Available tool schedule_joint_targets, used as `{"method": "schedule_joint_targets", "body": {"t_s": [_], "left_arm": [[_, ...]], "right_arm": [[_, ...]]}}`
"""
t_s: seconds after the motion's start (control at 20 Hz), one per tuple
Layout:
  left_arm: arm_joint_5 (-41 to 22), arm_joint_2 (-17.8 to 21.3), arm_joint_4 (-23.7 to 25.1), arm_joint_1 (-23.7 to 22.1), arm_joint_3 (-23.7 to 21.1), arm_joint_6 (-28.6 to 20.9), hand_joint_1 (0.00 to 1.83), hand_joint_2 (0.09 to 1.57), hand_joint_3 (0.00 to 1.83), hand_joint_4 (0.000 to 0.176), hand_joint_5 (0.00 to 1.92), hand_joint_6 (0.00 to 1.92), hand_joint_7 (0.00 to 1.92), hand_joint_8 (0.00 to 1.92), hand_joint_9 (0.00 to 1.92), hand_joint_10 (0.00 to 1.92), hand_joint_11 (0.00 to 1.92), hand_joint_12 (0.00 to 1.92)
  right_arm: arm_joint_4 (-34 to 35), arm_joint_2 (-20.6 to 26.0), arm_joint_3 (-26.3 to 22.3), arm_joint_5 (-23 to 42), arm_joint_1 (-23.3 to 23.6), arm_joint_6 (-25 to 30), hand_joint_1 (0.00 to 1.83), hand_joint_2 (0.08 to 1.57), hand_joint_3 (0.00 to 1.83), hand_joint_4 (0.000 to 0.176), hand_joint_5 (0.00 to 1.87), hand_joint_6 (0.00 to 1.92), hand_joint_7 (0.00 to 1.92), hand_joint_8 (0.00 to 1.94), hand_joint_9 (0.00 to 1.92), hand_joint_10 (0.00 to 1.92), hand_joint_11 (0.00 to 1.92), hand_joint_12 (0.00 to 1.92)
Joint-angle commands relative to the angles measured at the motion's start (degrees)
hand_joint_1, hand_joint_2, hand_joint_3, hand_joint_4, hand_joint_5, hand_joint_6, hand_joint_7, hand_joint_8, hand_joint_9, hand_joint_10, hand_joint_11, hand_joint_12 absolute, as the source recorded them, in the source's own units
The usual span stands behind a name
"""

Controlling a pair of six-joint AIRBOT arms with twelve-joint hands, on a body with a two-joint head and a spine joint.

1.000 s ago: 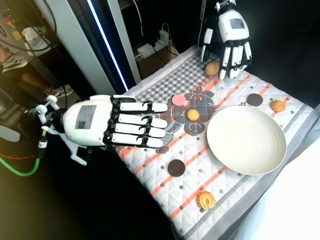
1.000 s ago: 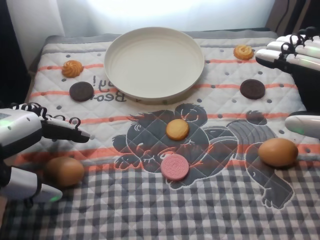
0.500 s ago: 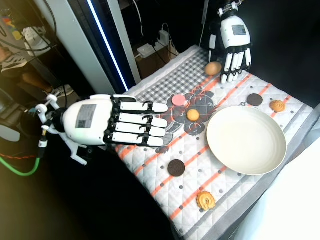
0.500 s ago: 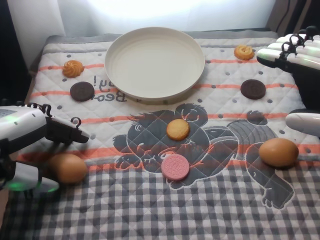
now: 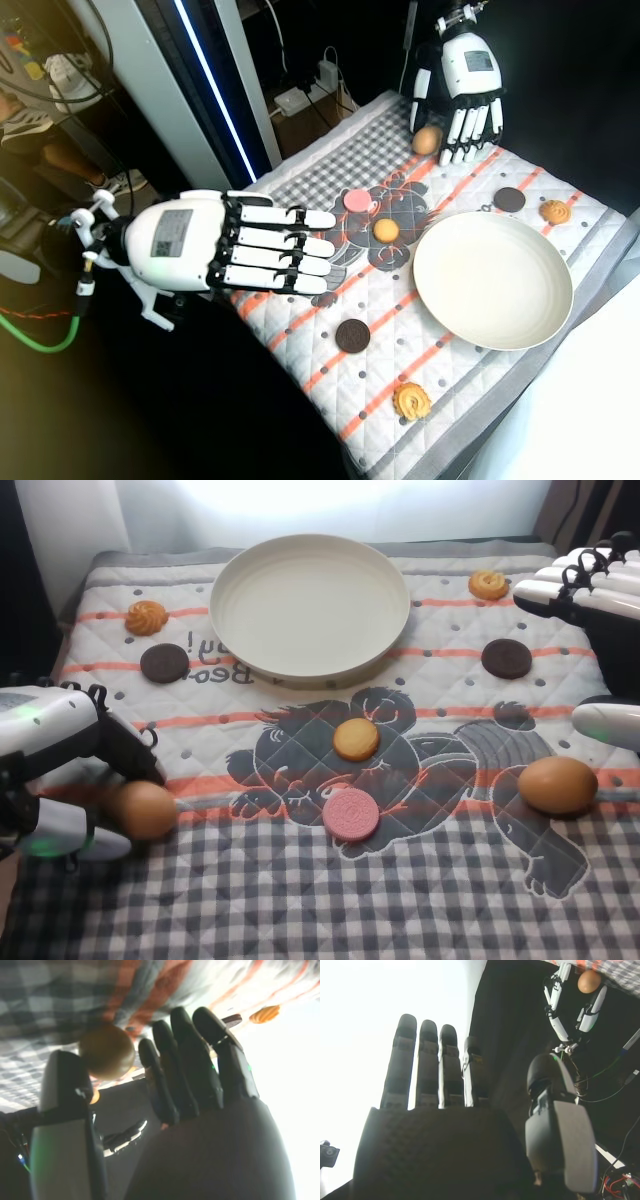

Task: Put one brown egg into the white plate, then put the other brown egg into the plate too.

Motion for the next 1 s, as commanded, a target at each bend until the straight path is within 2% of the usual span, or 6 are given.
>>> {"method": "schedule_joint_targets", "body": {"t_s": [0.0,0.05,0.1,0.6,0.7,0.95], "left_arm": [[-1.27,-0.70,0.31,-0.21,-0.18,-0.45,1.09,1.09,0.00,0.019,1.02,0.91,0.98,0.09,0.66,0.74,0.29,1.41],[-1.27,-0.76,0.01,-0.20,-0.12,-0.45,1.21,1.11,0.00,0.000,1.07,0.70,0.92,1.03,0.69,0.87,0.30,1.49],[-1.27,-0.92,-0.31,-0.20,0.00,-0.45,1.25,1.10,0.00,0.000,1.08,0.64,0.97,1.17,0.72,0.97,0.32,1.55],[-6.79,-3.05,-3.14,-6.37,4.06,-0.46,1.28,1.07,0.00,0.000,1.35,0.06,1.00,1.18,0.72,1.19,0.33,1.68],[-6.07,-6.14,-2.58,-12.38,8.09,-0.44,1.13,1.06,0.00,0.000,1.12,0.72,0.88,0.89,0.65,1.27,0.32,1.63],[4.16,-17.64,-1.39,-26.46,21.58,-0.45,1.22,1.14,0.00,0.000,1.01,0.76,0.89,1.29,0.62,1.11,0.28,1.56]], "right_arm": [[2.07,0.22,-0.06,6.81,0.23,0.19,0.21,1.28,0.00,0.059,0.21,0.00,0.29,0.00,0.29,0.00,0.31,0.01],[2.14,0.22,-0.06,6.82,0.20,0.19,0.21,1.28,0.00,0.060,0.22,0.01,0.30,0.01,0.30,0.01,0.31,0.01],[2.20,0.22,-0.07,6.84,0.16,0.19,0.21,1.29,0.00,0.060,0.23,0.01,0.31,0.01,0.30,0.01,0.31,0.01],[2.36,0.08,0.12,6.89,-0.15,0.19,0.22,1.31,0.00,0.059,0.23,0.00,0.33,0.00,0.32,0.01,0.33,0.01],[2.34,-0.05,0.30,6.89,-0.15,0.19,0.26,1.31,0.00,0.054,0.23,0.00,0.32,0.00,0.32,0.00,0.33,0.01],[2.03,-0.42,1.07,6.92,-0.15,0.19,0.30,1.30,0.00,0.050,0.24,0.00,0.34,0.00,0.31,0.00,0.33,0.01]]}}
